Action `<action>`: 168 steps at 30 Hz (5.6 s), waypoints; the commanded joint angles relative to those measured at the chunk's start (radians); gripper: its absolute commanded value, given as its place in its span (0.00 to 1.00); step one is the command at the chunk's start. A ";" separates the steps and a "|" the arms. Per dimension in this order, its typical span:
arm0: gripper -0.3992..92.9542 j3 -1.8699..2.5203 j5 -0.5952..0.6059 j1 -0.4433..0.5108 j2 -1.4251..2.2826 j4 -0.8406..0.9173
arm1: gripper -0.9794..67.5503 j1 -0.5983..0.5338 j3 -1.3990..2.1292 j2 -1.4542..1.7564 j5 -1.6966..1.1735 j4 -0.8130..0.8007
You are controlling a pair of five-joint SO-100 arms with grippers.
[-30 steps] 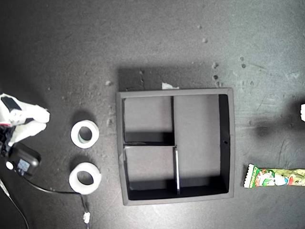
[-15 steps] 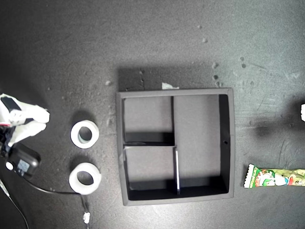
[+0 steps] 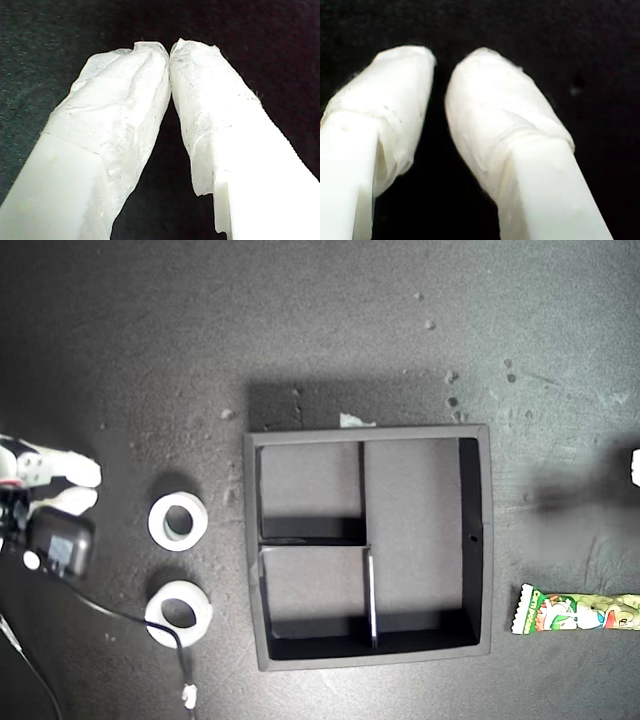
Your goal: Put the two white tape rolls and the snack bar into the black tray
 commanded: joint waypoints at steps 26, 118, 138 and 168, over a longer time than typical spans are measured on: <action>0.16 -0.302 0.512 0.291 -0.396 -0.495 | 0.01 0.107 0.011 0.006 0.391 -0.357; 0.19 -3.014 0.698 0.249 -2.510 0.477 | 0.42 -0.841 -0.293 -0.957 0.742 -1.029; 0.17 -1.873 0.230 0.420 -1.557 0.374 | 0.01 -0.712 -0.360 -0.946 0.824 -0.713; 0.18 -1.401 0.126 0.549 -1.868 -0.262 | 0.01 -0.222 -1.298 -1.285 -0.512 -0.396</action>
